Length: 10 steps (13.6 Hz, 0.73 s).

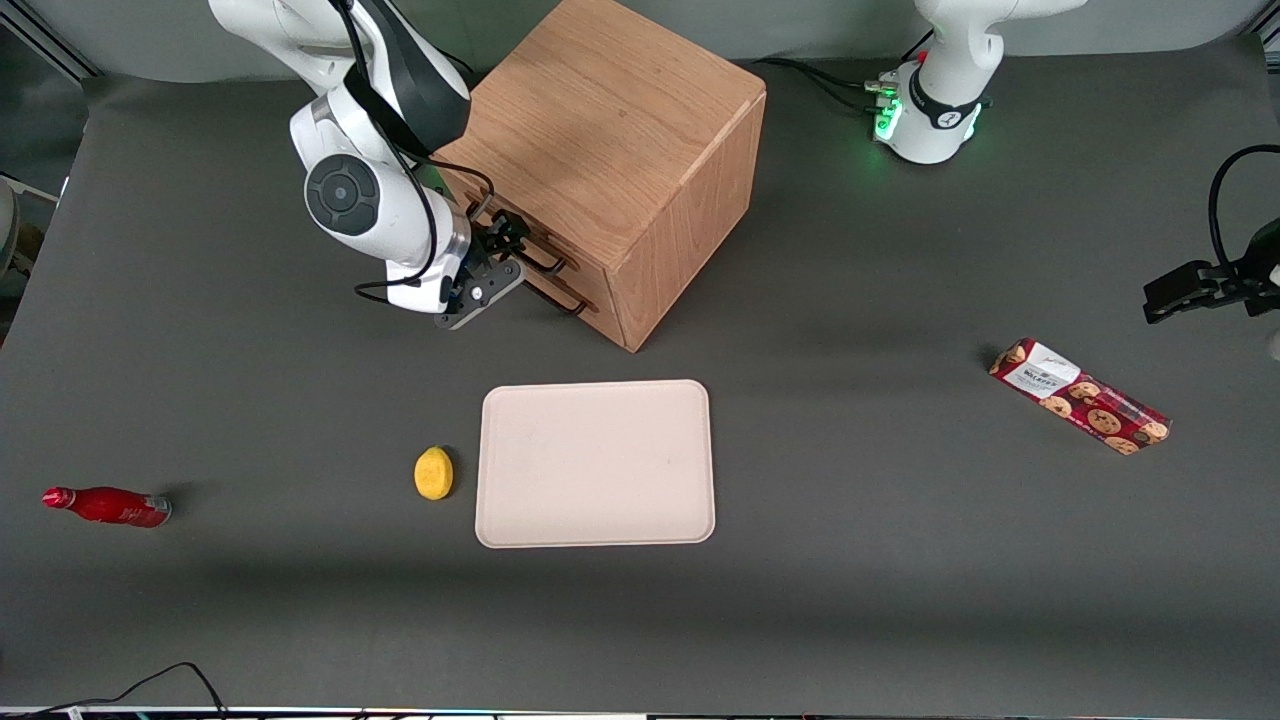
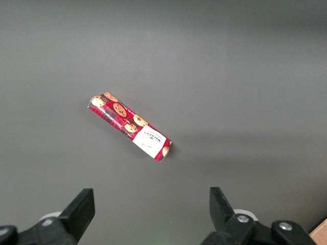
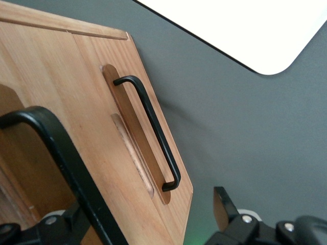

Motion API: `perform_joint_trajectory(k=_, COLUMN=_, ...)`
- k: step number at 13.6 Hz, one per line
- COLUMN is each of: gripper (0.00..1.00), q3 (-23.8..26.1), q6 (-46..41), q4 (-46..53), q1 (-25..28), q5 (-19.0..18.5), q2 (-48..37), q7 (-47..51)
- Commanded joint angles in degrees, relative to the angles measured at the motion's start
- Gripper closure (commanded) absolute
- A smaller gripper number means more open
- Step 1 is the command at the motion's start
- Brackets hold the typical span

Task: Open upper drawer
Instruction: 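Hook the right gripper onto the upper drawer's black handle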

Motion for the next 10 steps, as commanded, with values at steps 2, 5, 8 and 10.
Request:
perform_joint_trajectory(k=2, gripper=0.0, q3=0.27, q6=1.55, q4=-0.31, q1=-0.42, q5=-0.88, q2=0.91, q7=-0.93)
perform_joint_trajectory(k=5, gripper=0.0, q3=0.27, q6=2.96, q4=-0.4, q1=-0.42, q5=-2.2, q2=2.06, q7=-0.49)
perform_joint_trajectory(k=8, gripper=0.0, q3=0.27, q6=2.96, q4=-0.22, q1=-0.95, q5=-2.29, q2=2.15, q7=-0.31)
perform_joint_trajectory(k=10, gripper=0.0, q3=0.09, q6=2.96, q4=0.21, q1=-1.3, q5=-2.99, q2=3.11, q7=-0.31)
